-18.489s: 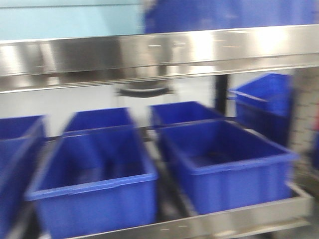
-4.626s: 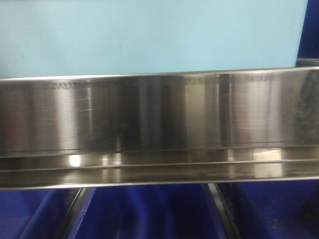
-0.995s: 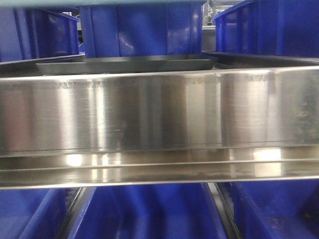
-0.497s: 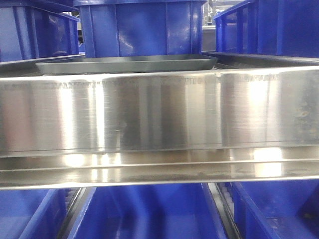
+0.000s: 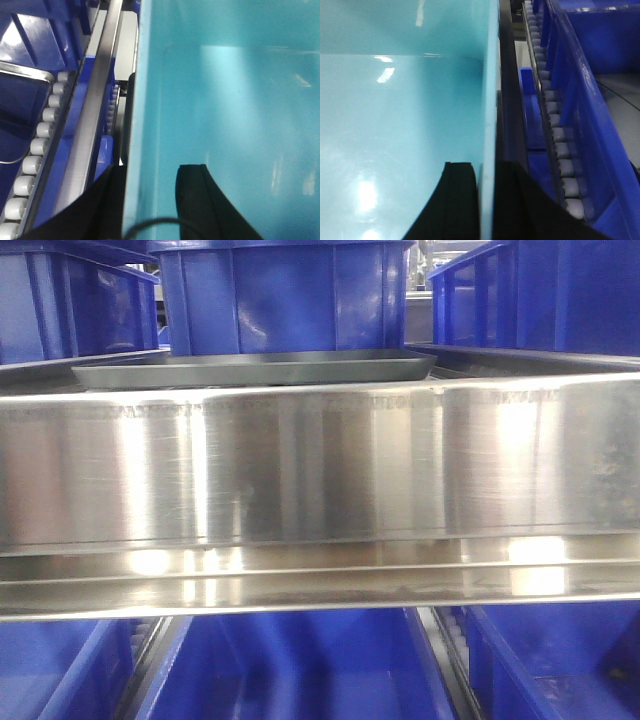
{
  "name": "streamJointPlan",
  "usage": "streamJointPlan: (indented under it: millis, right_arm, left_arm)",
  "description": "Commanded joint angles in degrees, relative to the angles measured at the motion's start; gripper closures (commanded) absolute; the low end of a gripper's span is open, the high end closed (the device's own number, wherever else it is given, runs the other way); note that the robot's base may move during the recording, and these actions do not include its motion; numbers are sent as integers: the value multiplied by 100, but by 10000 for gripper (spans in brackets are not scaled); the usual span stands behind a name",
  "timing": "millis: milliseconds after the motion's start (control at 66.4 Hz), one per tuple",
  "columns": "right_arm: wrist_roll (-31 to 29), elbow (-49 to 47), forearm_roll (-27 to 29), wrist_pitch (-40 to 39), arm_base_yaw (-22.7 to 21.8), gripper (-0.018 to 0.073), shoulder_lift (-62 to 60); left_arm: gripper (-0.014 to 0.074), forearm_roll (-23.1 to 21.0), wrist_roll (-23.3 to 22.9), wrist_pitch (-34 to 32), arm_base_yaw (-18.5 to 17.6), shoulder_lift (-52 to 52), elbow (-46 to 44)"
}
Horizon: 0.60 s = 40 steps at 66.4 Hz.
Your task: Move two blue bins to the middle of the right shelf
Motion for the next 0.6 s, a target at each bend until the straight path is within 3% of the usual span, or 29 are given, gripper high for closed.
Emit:
streamJointPlan:
  millis: [0, 588]
  right_arm:
    - [-45, -95, -409, -320, -2, 724, -53]
    - [-45, -95, -409, -320, -2, 724, -53]
  left_arm:
    - [708, 218, 132, -344, -63, -148, -96]
    - [708, 159, 132, -344, -63, -136, -96]
